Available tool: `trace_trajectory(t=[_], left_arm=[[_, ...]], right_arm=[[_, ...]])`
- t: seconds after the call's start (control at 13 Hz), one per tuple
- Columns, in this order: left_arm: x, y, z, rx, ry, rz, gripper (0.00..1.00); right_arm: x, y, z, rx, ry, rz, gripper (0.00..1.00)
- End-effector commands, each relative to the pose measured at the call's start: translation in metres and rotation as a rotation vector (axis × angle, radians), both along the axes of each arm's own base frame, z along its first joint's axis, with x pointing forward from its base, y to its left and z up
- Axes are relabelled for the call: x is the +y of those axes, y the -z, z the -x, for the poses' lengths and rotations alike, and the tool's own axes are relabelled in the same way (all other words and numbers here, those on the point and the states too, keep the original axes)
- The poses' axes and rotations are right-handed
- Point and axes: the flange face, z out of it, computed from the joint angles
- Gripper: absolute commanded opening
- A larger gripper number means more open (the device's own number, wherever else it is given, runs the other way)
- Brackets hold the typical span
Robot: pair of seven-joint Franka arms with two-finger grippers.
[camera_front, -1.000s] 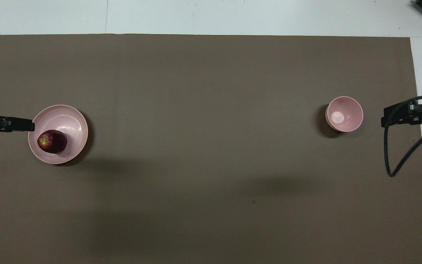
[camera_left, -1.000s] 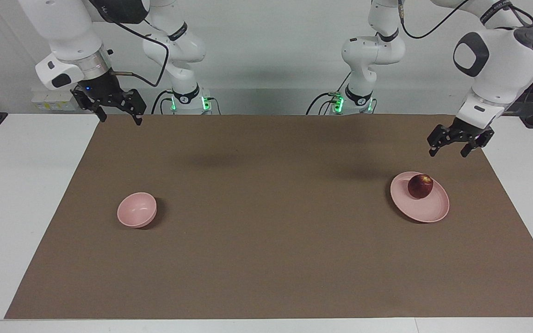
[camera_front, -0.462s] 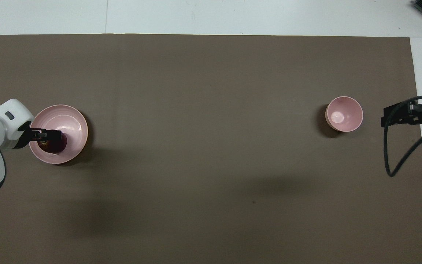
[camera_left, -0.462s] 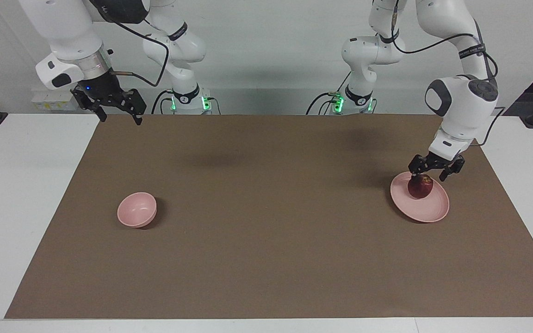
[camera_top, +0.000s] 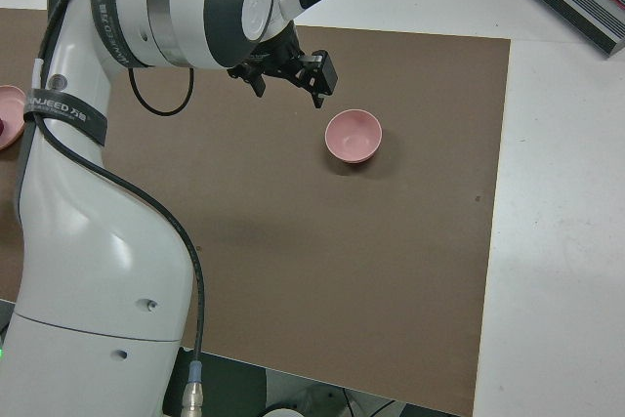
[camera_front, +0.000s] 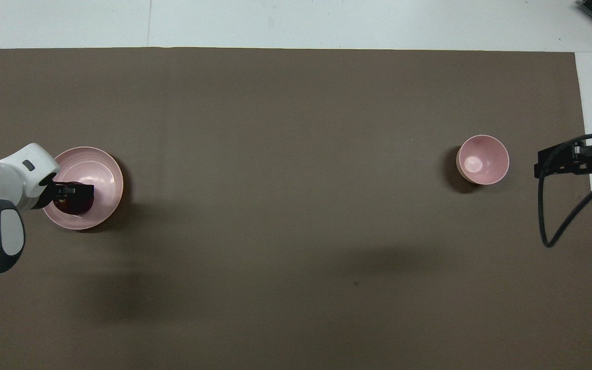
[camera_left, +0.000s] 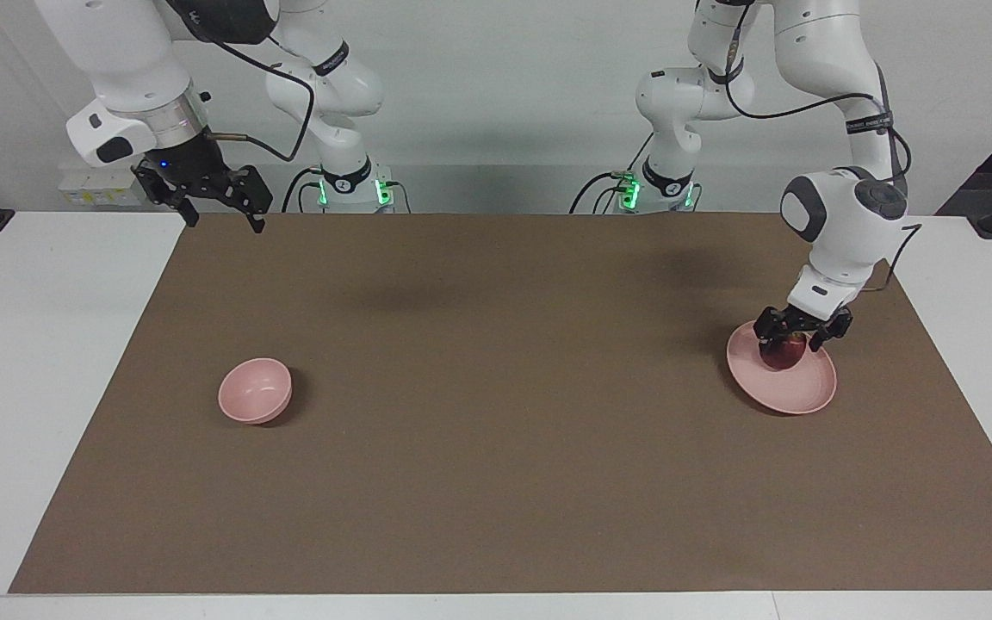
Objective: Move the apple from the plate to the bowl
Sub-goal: 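Reach the left gripper down into the pink bowl and grasp the apple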
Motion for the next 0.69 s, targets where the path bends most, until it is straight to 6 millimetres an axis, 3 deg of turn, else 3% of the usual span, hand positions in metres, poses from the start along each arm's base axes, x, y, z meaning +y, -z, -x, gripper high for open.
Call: trace_trajectory(t=[0.0, 0.08, 0.15, 0.38, 0.46, 0.54, 0.62], left_arm=[[0.008, 0.002, 0.009, -0.010, 0.002, -0.004, 1.00], [0.008, 0.002, 0.008, -0.010, 0.002, -0.004, 1.00], [0.008, 0.001, 0.007, -0.012, 0.001, -0.004, 0.87], [0.008, -0.001, 0.004, -0.019, 0.006, -0.007, 0.24], [0.007, -0.001, 0.004, -0.022, 0.008, -0.007, 0.09], [0.006, -0.007, 0.001, -0.031, 0.009, -0.008, 0.00], [0.005, -0.015, -0.003, -0.042, 0.009, -0.007, 0.00]], right_arm=[[-0.001, -0.002, 0.006, -0.003, 0.014, -0.005, 1.00], [-0.002, -0.001, 0.008, 0.010, 0.013, -0.002, 1.00], [-0.003, 0.000, 0.009, 0.016, 0.013, 0.004, 1.00], [-0.001, 0.001, 0.009, 0.017, 0.010, -0.002, 1.00], [-0.001, 0.005, 0.009, 0.028, 0.009, -0.006, 1.00], [0.000, 0.011, 0.008, 0.042, 0.008, -0.009, 1.00], [0.003, 0.022, 0.007, 0.063, 0.015, -0.027, 1.00]])
